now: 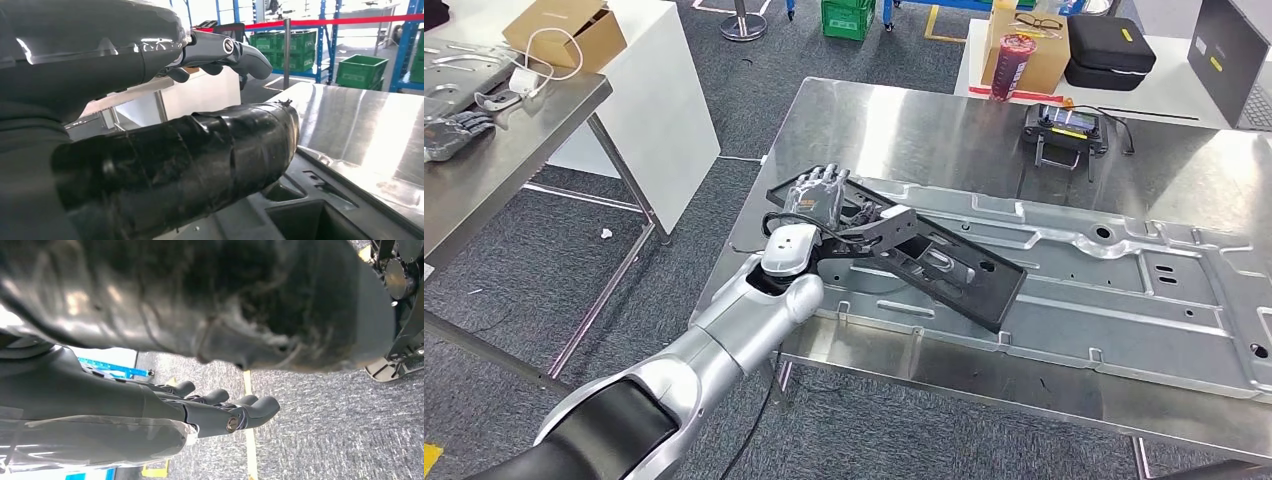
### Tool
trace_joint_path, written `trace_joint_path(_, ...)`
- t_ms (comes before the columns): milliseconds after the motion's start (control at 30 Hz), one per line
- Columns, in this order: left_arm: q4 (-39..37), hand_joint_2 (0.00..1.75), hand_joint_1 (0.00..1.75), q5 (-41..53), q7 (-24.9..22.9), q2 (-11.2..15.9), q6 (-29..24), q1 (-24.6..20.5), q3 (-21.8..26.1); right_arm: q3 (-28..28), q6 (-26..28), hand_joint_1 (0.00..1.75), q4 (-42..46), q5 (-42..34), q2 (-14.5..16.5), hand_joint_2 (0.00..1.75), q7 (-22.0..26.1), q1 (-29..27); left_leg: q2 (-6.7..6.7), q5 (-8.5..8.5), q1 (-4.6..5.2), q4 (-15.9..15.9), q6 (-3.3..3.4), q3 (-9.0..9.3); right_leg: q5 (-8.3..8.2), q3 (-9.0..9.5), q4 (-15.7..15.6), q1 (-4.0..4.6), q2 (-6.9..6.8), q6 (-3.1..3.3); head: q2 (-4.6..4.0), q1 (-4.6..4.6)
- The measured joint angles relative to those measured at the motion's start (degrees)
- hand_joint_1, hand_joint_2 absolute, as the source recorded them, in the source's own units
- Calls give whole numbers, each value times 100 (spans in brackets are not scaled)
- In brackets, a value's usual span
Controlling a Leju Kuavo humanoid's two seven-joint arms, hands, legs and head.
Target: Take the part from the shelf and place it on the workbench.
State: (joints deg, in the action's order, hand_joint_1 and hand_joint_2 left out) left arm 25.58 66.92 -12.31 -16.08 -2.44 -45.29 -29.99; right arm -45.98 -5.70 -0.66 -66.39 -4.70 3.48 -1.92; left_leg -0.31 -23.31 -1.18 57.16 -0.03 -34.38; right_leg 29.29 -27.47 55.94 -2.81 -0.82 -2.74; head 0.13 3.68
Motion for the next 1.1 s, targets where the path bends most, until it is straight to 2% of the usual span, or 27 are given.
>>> trace_joint_path(100,104,0,0,-82,242,-15,-419,59,0,-15,45,0,0,-7,2,0,7,-1,0,0,0,0,0,0,0,2,0,0,1,0,0,-1)
trace_joint_path(200,317,0,0,-292,594,-17,-1508,209,7,-21,138,0,0,-15,25,0,51,-11,0,-1,0,0,0,0,0,3,0,0,0,0,0,-1)
trace_joint_path(267,418,0,0,-412,754,-16,-1981,282,13,-24,185,0,0,-17,50,0,80,-17,-2,-1,0,0,0,0,0,3,0,0,-3,0,0,-1)
trace_joint_path(600,617,0,0,-541,870,25,-2326,373,17,-74,191,0,0,-36,100,0,108,-32,-3,0,0,0,0,0,0,1,0,0,-3,0,0,-1)
trace_joint_path(900,980,0,0,-563,819,399,-2324,-99,34,-132,130,0,0,-39,99,0,10,-92,-3,0,0,0,0,0,0,7,0,0,-3,0,0,-1)
trace_joint_path(1000,1054,0,0,-561,768,509,-2409,-154,40,-151,48,0,0,-37,98,0,-13,-98,-1,-36,15,51,44,-20,-7,12,-21,-29,-4,-27,0,2)
trace_joint_path(1100,1168,0,0,-533,667,774,-2516,-302,104,-185,-126,0,0,-24,74,0,-51,-117,3,-31,27,52,111,-20,-26,33,-46,-27,-2,-82,0,3)
